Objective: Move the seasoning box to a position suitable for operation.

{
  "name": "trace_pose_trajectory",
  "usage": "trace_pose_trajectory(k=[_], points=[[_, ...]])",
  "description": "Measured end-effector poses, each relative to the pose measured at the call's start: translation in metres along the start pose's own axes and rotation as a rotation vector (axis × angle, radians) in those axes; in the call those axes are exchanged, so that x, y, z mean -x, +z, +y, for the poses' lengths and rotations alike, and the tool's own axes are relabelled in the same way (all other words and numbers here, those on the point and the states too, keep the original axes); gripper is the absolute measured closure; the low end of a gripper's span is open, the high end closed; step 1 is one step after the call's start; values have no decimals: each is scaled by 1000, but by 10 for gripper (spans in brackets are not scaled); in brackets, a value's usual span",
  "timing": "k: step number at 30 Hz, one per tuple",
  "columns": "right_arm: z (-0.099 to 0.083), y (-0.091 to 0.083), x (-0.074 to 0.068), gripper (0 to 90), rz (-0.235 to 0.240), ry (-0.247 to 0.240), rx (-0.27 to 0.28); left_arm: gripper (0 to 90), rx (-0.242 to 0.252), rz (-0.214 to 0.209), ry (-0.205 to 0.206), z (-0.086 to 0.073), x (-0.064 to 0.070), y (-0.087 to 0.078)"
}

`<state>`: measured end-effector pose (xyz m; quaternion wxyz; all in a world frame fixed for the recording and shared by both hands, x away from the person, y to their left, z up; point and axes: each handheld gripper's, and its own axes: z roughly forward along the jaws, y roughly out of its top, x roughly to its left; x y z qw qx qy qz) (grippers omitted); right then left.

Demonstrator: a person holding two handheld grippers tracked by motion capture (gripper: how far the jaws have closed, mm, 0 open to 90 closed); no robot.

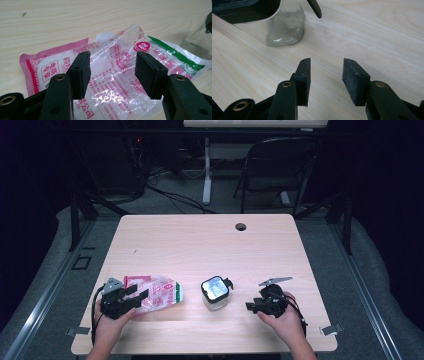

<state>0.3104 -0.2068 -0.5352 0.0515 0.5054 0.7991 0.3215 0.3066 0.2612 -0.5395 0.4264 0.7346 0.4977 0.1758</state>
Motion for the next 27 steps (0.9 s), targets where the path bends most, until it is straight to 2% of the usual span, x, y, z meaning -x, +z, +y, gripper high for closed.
trace_pose_trajectory(k=[9, 12, 13, 17, 19, 27], points=[[1, 2, -5, 633, 10, -20, -5, 461, 17, 32, 11, 1, 1, -3], [3, 4, -7, 652, 7, -38, -10, 467, 15, 28, 14, -1, 1, -3], [5, 5, -7, 659, 12, -43, -11, 471, 3, 14, 15, -3, 1, -4], [13, 11, -10, 684, 26, -55, -8, 495, -9, 2, 16, -7, 1, -10], [18, 15, -12, 695, 24, -70, -5, 502, -6, 8, 13, -10, 2, -13], [38, 30, -13, 744, 32, -67, 22, 513, -8, 35, 1, -21, -1, -27]])
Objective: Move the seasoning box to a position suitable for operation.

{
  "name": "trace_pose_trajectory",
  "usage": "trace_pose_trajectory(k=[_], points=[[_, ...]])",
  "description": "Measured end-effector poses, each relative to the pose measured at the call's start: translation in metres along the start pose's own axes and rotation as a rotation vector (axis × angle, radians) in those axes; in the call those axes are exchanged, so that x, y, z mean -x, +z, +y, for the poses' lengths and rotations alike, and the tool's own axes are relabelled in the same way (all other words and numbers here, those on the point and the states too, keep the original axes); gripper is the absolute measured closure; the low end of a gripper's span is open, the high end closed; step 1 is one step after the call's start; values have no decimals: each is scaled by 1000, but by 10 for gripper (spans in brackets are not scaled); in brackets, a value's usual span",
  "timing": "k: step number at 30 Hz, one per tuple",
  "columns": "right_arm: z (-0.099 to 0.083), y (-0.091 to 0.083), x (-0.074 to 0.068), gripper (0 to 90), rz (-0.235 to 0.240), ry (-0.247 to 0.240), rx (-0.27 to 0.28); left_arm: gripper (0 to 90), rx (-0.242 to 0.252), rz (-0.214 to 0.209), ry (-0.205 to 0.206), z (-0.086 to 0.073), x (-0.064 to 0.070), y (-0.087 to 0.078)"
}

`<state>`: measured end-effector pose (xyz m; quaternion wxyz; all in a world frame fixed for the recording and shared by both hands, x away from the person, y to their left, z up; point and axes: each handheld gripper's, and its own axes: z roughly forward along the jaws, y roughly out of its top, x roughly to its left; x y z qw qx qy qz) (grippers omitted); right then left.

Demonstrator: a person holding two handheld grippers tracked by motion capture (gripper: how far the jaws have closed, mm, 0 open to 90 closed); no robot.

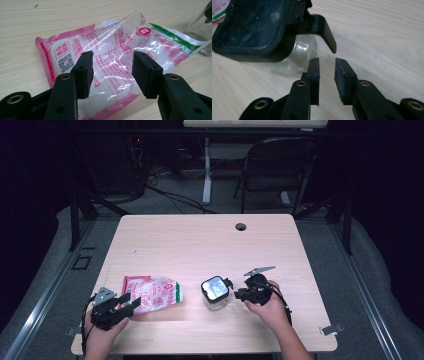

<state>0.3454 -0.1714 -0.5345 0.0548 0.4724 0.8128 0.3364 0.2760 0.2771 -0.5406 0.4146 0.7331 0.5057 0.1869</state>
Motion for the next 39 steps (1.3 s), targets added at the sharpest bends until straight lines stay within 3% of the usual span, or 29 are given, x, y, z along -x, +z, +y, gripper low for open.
trace_pose_trajectory(k=[10, 14, 15, 19, 39], points=[[12, 25, 4, 772, -18, -13, -30, 527, 3, 41, -26, -11, -6, -14], [12, 33, 6, 781, -22, 3, -26, 535, 0, 44, -31, -12, -6, -16], [13, 34, 7, 786, -21, -9, -49, 537, 1, 44, -32, -13, -6, -16], [13, 40, 6, 798, -33, -21, -57, 540, -2, 41, -30, -13, -6, -15], [7, 38, -4, 815, -69, -81, -60, 540, -2, 32, -17, -11, -4, -12]])
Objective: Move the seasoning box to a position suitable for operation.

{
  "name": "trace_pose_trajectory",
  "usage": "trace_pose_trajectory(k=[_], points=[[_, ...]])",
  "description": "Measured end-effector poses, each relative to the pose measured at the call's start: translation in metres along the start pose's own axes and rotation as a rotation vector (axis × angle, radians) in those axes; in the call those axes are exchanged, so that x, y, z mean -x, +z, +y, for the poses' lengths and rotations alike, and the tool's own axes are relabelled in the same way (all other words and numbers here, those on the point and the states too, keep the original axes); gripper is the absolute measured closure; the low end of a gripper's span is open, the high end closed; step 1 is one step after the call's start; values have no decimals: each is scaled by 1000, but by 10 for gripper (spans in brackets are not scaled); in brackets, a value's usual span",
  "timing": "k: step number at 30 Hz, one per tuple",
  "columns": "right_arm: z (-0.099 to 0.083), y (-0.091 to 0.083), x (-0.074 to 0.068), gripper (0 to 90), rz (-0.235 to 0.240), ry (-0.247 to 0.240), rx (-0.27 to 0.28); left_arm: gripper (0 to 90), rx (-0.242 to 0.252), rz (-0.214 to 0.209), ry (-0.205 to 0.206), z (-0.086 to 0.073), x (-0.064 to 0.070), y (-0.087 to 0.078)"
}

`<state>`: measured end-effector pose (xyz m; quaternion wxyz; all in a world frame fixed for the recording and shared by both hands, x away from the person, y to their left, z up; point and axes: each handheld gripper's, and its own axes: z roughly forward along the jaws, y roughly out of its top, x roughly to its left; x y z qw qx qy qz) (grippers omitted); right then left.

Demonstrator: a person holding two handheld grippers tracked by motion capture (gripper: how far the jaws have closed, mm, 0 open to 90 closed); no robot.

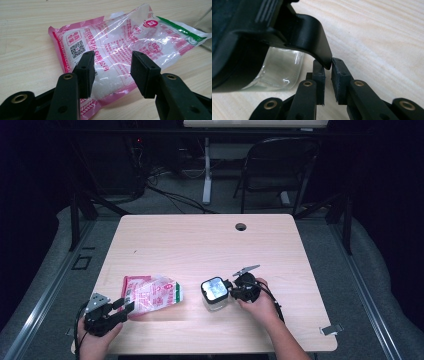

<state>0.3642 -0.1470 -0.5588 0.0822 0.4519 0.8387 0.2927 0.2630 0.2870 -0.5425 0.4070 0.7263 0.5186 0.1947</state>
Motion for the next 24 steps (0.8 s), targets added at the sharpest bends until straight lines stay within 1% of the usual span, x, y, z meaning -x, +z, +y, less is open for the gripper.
trace_pose_trajectory(k=[1, 3, 4, 5, 7, 8, 9, 10, 11, 12, 15, 16, 17, 20, 22, 23, 24], points=[[-1, -1, -1, 814, 6, -5, -7, 540, 0, -1, 0, 1, 0, 1], [-4, -3, -3, 812, -1, -3, -9, 539, 1, -6, 5, 2, 1, 2], [-6, -4, -5, 812, -4, -10, -15, 539, 0, -10, 8, 3, 2, 3], [-8, -5, -7, 811, -10, -10, -6, 539, -5, -13, 14, 4, 2, 4], [-11, -6, -12, 810, -8, 5, -3, 539, -1, -22, 20, 5, 5, 8], [-13, -8, -14, 810, -13, -7, -13, 539, -5, -26, 25, 6, 6, 9], [-14, -8, -16, 810, -18, -12, -6, 539, -6, -29, 29, 7, 7, 10], [-16, -8, -18, 808, -17, -1, -1, 539, -7, -34, 35, 8, 8, 12], [-17, -10, -20, 805, -15, 0, -9, 539, -9, -39, 39, 10, 9, 14], [-19, -10, -22, 803, -7, 12, -4, 539, -9, -44, 45, 11, 11, 16], [-23, -14, -26, 799, -8, 0, -21, 539, -14, -58, 59, 14, 15, 21], [-24, -14, -29, 797, 2, 10, -17, 539, -13, -62, 66, 16, 16, 23], [-26, -15, -30, 796, -4, -7, -27, 539, -15, -68, 75, 17, 17, 25], [-30, -17, -35, 788, 18, 10, -18, 539, -18, -82, 87, 21, 22, 31], [-33, -19, -36, 783, 28, 14, -23, 539, -19, -93, 93, 23, 25, 34], [-34, -20, -36, 778, 45, 21, -29, 539, -21, -99, 98, 24, 26, 35], [-35, -20, -36, 773, 59, 38, -27, 539, -21, -103, 102, 25, 28, 36]])
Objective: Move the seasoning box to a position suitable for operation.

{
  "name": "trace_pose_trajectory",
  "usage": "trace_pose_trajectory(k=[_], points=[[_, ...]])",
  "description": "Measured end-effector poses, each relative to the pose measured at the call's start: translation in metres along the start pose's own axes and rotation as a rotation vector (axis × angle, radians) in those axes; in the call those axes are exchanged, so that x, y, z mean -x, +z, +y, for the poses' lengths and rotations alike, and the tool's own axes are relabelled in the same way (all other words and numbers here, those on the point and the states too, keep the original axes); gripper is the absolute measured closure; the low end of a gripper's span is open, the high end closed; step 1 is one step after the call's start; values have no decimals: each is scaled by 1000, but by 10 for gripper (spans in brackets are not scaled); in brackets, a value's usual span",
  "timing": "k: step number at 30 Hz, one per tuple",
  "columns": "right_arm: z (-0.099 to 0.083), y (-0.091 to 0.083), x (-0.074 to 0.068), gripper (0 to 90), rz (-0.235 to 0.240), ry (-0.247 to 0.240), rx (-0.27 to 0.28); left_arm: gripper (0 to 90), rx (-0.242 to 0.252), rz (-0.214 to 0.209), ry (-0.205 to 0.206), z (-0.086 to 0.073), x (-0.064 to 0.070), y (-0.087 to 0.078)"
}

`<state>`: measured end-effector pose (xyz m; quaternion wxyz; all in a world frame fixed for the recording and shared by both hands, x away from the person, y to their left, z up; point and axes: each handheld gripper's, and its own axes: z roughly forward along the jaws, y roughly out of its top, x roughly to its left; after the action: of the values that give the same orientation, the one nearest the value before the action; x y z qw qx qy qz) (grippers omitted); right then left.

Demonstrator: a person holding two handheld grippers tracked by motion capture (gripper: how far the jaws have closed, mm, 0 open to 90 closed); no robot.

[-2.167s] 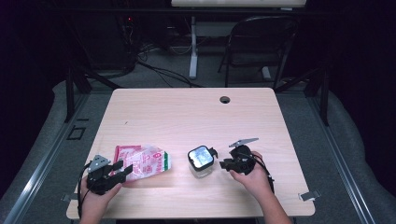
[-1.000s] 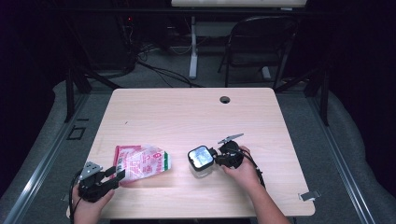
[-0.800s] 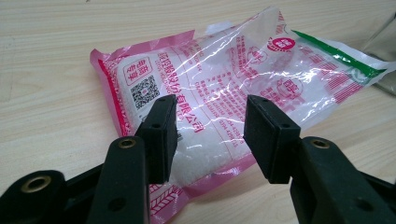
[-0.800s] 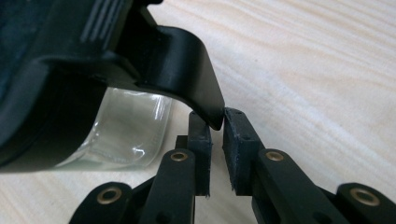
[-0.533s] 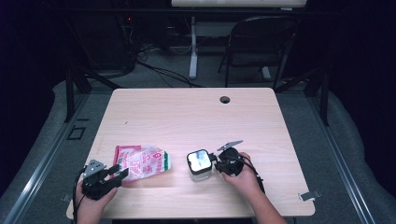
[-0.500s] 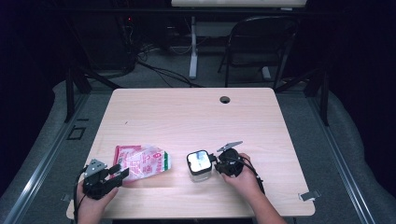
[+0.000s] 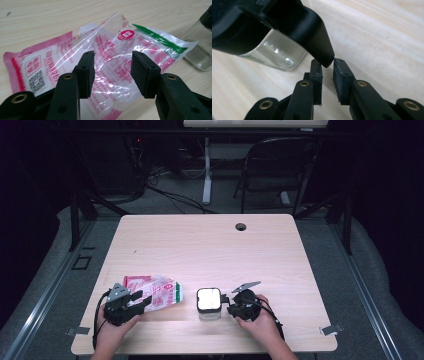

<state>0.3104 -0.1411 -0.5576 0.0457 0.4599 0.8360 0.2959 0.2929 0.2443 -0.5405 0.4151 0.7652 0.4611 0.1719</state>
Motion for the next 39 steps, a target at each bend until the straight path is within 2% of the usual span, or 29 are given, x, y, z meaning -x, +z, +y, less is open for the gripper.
trace_pose_trajectory(k=[2, 6, 9, 10, 14, 19, 24, 28, 32, 35, 38, 39], points=[[-2, -3, 1, 765, 25, 23, -9, 539, -4, -12, 12, 3, 3, 2], [-2, -17, 1, 749, 70, 66, 12, 547, -3, -35, 26, 9, 10, 4], [2, -30, 0, 744, 74, 78, 22, 552, -24, -72, 19, 15, 15, 4], [3, -33, -2, 741, 77, 91, 35, 552, -20, -79, 21, 16, 17, 4], [13, -45, -4, 736, 61, 73, 36, 565, -29, -91, 30, 26, 23, 4], [27, -54, -4, 736, 60, 93, 51, 570, -39, -125, 12, 44, 31, 8], [42, -64, -4, 730, 70, 108, 67, 584, -54, -138, 60, 62, 44, 18], [50, -65, -3, 728, 84, 127, 79, 586, -51, -156, 77, 72, 55, 26], [51, -63, -4, 726, 90, 132, 74, 594, -46, -176, 80, 71, 63, 34], [49, -61, -7, 727, 95, 138, 76, 608, -67, -176, 118, 67, 69, 37], [48, -59, -8, 730, 95, 136, 74, 626, -72, -188, 116, 59, 73, 38], [48, -58, -9, 730, 92, 138, 77, 634, -82, -186, 128, 56, 74, 39]])
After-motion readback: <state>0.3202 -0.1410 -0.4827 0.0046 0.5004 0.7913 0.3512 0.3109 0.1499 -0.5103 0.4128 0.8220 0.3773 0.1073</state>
